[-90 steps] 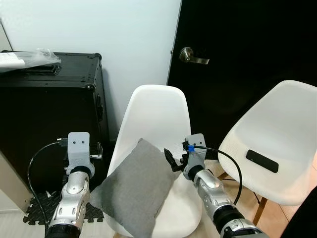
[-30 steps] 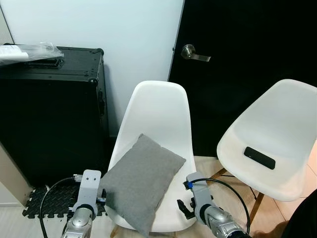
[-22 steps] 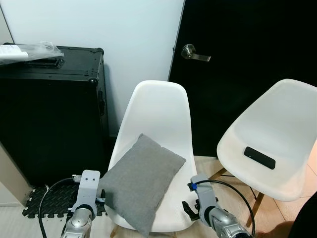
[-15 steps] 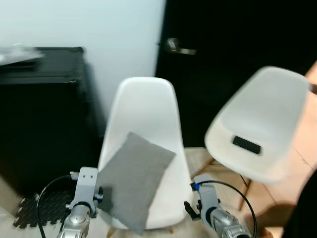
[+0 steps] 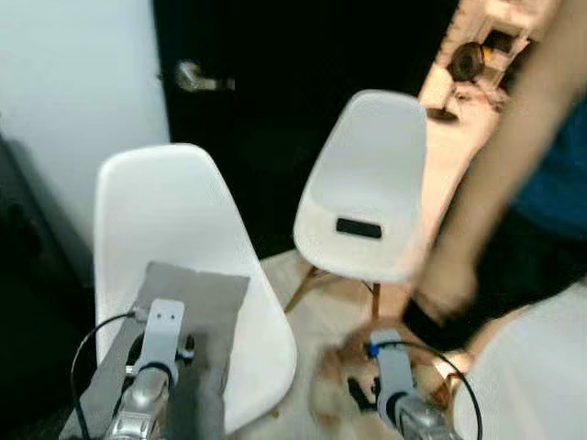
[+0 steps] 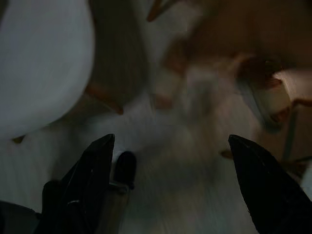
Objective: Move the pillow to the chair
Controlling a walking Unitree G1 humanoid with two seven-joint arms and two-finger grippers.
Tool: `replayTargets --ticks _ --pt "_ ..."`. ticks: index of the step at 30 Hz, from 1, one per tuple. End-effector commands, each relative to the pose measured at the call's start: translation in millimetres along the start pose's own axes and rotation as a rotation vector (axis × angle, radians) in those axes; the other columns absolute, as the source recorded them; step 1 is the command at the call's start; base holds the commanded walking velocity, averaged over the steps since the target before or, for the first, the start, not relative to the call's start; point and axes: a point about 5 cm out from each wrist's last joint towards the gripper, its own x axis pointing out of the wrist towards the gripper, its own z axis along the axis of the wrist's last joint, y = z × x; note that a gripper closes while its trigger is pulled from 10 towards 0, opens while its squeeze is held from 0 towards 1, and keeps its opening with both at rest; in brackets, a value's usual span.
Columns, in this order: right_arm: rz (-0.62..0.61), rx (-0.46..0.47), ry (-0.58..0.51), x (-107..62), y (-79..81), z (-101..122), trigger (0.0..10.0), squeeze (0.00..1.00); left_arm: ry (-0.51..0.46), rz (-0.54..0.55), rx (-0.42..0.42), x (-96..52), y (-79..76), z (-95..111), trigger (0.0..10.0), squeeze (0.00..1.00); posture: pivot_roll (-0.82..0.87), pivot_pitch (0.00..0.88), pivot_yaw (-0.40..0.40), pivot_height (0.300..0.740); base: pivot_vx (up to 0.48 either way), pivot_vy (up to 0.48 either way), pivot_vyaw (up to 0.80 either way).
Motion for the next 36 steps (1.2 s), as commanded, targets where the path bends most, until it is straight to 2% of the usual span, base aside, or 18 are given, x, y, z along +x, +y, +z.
replayTargets --ticks 1,9,14,26,36 --pt "-0.028 0.026 0.003 -1.3 -6.2 -1 10.0 0.0 0.003 -0.022 0.011 -0.2 -1.8 0 10.0 0.0 0.01 0.053 -0.091 0.74 0.0 0.0 -0.8" --pt "-0.103 0.007 0.083 -6.2 -14.3 -19 10.0 0.0 -0.002 -0.055 0.016 0.3 -2.3 1 10.0 0.0 0.01 0.05 -0.078 0.74 0.0 0.0 -0.8" --pt "-0.117 0.022 0.072 -6.5 -16.0 -18 10.0 0.0 0.002 -0.063 0.017 0.5 -3.5 1 10.0 0.0 0.0 0.053 -0.069 0.74 0.0 0.0 -0.8" --pt "-0.208 0.014 0.081 -8.3 -32.3 -14 10.0 0.0 -0.021 -0.12 -0.019 7.7 -18.7 17 10.0 0.0 -0.02 0.058 -0.059 0.74 0.0 0.0 -0.8" --pt "-0.239 0.003 0.101 -11.4 -40.8 -18 10.0 0.0 -0.013 -0.135 -0.027 5.0 -21.6 13 10.0 0.0 -0.02 0.071 -0.066 0.74 0.0 0.0 -0.8"
